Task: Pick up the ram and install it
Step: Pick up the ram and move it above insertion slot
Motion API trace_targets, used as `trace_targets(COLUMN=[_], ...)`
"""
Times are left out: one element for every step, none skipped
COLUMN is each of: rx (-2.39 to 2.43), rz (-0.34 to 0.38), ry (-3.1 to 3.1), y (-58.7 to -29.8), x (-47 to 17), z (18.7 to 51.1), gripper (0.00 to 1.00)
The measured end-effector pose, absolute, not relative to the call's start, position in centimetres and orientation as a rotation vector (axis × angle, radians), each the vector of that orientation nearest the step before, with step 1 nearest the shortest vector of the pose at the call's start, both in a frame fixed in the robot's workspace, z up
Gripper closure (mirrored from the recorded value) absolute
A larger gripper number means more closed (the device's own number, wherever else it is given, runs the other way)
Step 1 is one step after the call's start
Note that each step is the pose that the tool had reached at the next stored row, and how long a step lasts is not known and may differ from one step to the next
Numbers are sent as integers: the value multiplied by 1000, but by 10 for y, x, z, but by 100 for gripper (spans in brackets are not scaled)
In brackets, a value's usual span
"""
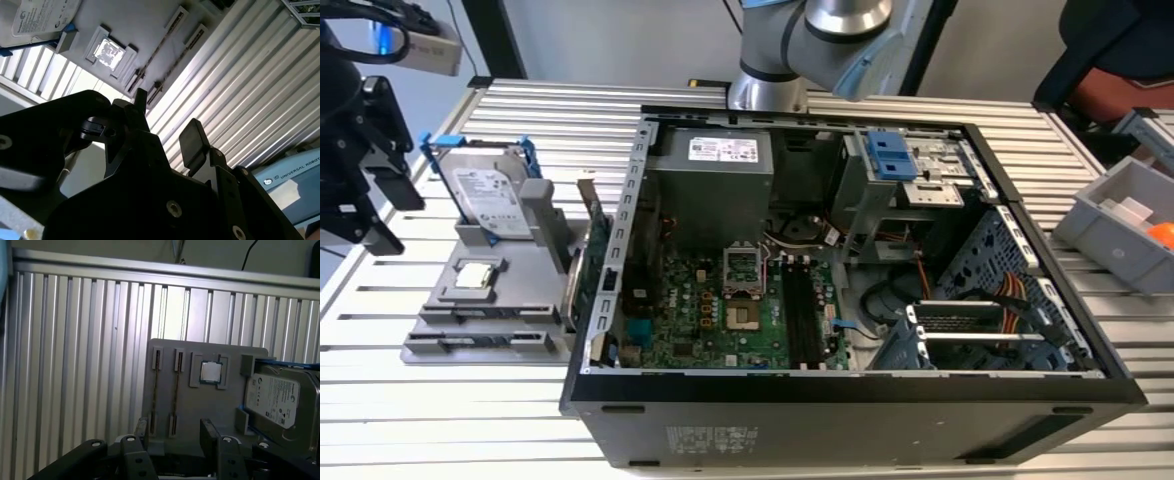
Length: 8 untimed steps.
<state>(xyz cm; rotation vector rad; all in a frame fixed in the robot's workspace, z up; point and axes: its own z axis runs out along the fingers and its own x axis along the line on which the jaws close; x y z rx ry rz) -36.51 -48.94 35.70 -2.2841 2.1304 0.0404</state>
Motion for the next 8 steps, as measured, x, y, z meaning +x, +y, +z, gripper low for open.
trace_targets(rx=[-2284, -2284, -2284, -2284, -2284, -2284, -2284, -2283], rz=[40, 40, 40, 40, 40, 40, 40, 40], ry=[2130, 2131, 2131, 2131, 2131, 2131, 2131, 2131], y=[-489, -489, -489, -489, -489, -489, -489, -489], x=[-365, -365, -365, -364, -364, -364, -364, -363], z=[356, 355, 355, 354, 353, 353, 352, 351], gripper=[0, 0, 0, 0, 0, 0, 0, 0])
